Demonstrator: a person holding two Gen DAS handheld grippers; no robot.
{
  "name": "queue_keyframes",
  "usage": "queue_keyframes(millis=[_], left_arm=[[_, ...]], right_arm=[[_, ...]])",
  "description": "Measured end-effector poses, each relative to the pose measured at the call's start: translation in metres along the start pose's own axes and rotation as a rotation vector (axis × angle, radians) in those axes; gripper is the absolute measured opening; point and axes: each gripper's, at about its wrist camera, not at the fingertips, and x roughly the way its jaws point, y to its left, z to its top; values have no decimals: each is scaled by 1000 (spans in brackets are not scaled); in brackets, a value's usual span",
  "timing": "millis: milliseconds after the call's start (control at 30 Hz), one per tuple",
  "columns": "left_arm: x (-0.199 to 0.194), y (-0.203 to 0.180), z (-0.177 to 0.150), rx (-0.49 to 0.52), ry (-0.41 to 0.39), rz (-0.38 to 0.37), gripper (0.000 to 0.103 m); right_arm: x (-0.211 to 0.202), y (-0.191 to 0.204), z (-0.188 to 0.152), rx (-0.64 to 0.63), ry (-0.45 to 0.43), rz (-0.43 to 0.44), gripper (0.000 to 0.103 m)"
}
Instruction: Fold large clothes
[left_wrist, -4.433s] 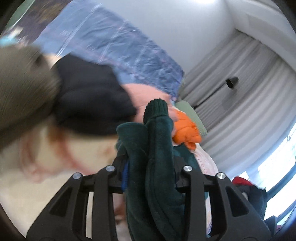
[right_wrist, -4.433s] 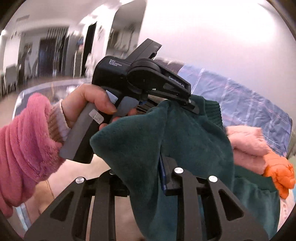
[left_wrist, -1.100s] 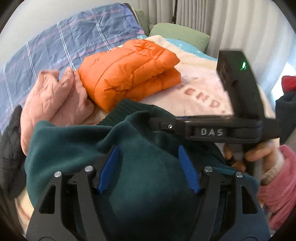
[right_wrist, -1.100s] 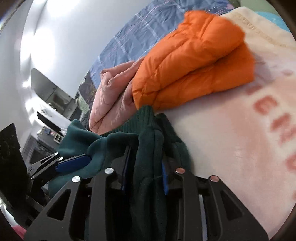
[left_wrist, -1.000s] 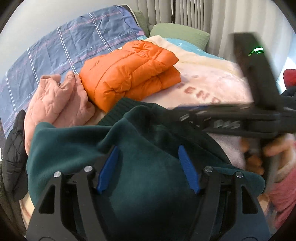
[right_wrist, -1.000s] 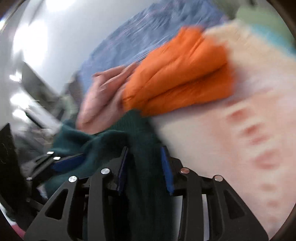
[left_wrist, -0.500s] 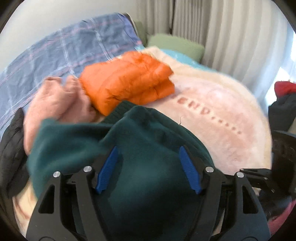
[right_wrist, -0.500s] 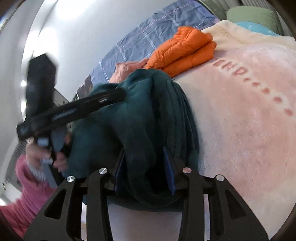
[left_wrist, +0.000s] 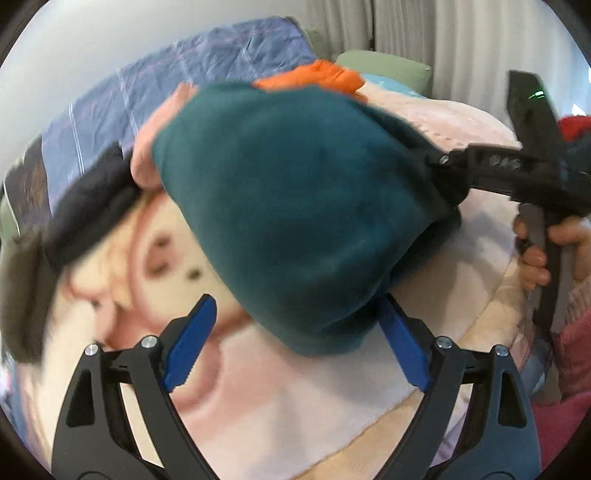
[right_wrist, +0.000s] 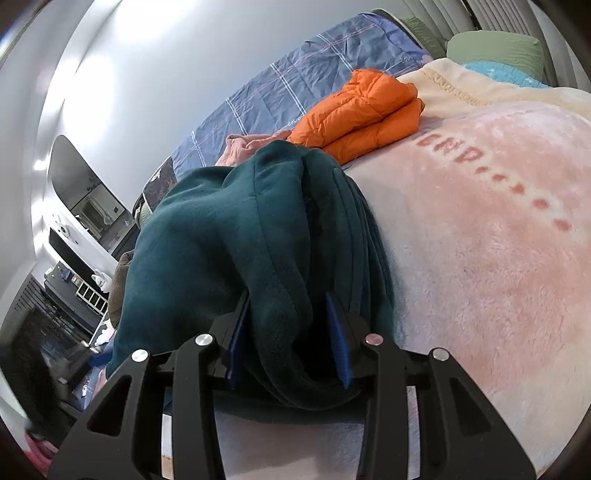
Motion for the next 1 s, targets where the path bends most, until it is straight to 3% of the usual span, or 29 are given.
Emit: queue_keyframes(millis=[133, 300, 500, 567, 633, 700, 733, 800, 867, 1000], left_arm=[[10, -12, 2, 10, -53, 42, 93], [14, -7, -3, 97, -48, 182, 94], [15, 9, -9, 81, -26, 197, 93], [9, 4, -9, 107, -4, 150, 87], [-6, 2, -12, 106, 17, 70, 72], [-29, 9, -7, 76, -3, -24, 60], [-45, 15, 1, 51, -39, -69, 59], [-62, 18, 19, 42, -106, -63, 59], [-70, 18, 47, 76, -189, -5, 59], [-31, 28, 99, 88, -213, 29, 59]], right_arm=[[-1, 3, -2, -7, -2, -17, 39], [0, 2, -4, 10, -5, -8, 39], [-1, 9, -9, -9, 4, -34, 39], [-3, 5, -11, 1, 5, -26, 39], [-4, 2, -11, 3, 8, -16, 39], [-4, 1, -11, -2, 7, -9, 39], [-3, 2, -12, -6, 3, -12, 39], [-2, 3, -12, -7, -4, -16, 39], [-2, 5, -13, -13, -9, -24, 39], [-3, 5, -16, -15, -2, -29, 39]])
